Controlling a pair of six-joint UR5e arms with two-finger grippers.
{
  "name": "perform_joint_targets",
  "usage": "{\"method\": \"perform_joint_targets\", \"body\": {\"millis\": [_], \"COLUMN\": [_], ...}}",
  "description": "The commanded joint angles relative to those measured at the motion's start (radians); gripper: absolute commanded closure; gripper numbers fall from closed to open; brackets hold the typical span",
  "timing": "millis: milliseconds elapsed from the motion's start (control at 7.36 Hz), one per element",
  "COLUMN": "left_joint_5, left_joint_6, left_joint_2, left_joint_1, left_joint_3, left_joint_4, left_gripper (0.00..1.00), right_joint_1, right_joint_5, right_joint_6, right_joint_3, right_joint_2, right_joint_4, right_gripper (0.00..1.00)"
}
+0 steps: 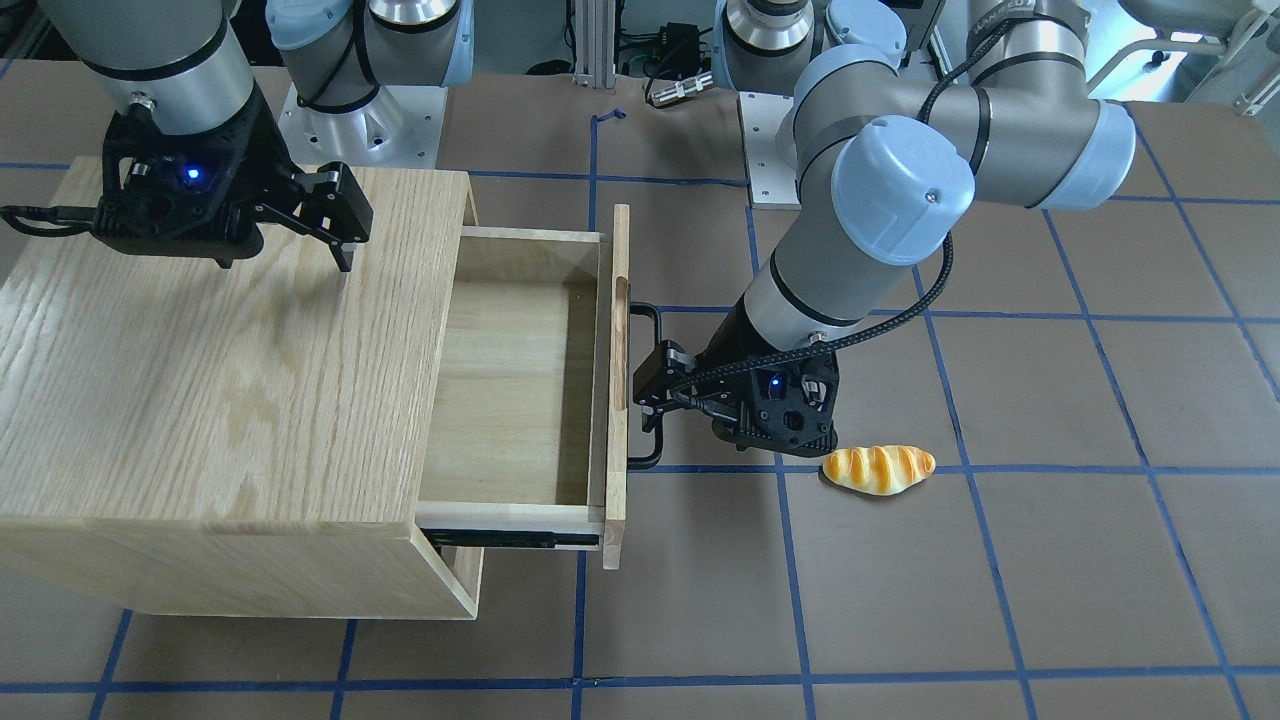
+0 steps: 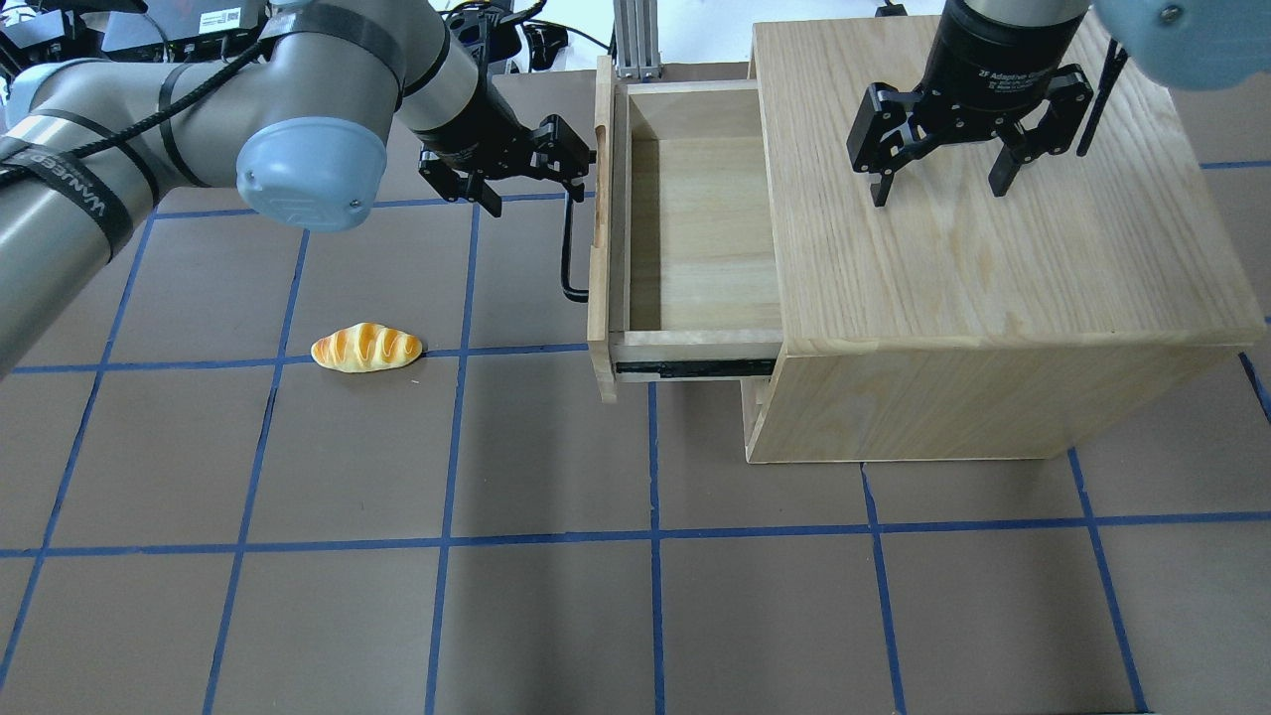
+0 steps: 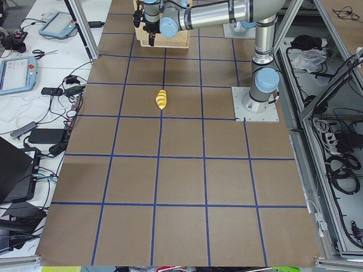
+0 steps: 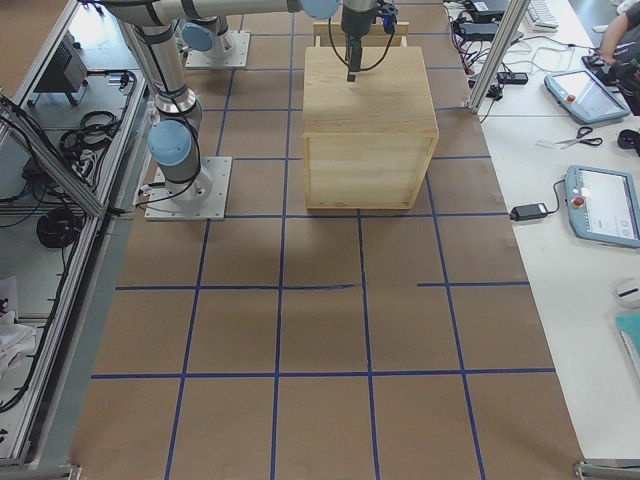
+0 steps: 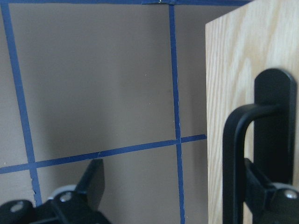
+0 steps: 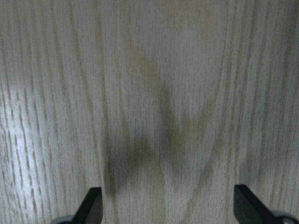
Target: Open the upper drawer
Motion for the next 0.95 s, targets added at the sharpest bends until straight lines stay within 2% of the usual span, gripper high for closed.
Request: {"method": "perform_joint_targets", "body": {"millis": [0, 272, 543, 815], "left_joint_5": [0.08, 0.093, 0.203, 0.249], "left_joint_6": [0.027, 0.027, 0.058, 0.099], "left_joint_2": [0.048, 0.129, 0.191, 0.266], "left_joint_1": [0.021, 0.023, 0.064, 0.101], "left_joint_3": [0.026, 0.037, 0.037, 0.037], "left_joint_4": [-0.12, -0.236, -0.307, -0.414], "left_gripper": [0.0, 0.0, 0.0, 0.0], "right_joint_1": [-0.001, 0.0, 0.0, 0.0], "right_joint_5": [0.0, 0.0, 0.0, 0.0], "right_joint_6": [0.0, 0.0, -0.001, 0.0], "right_joint_3": [0.0, 0.0, 0.0, 0.0], "right_joint_2": [0.0, 0.0, 0.0, 0.0], "right_joint_4": [0.0, 0.0, 0.0, 0.0], "right_gripper": [0.0, 0.0, 0.0, 0.0]}}
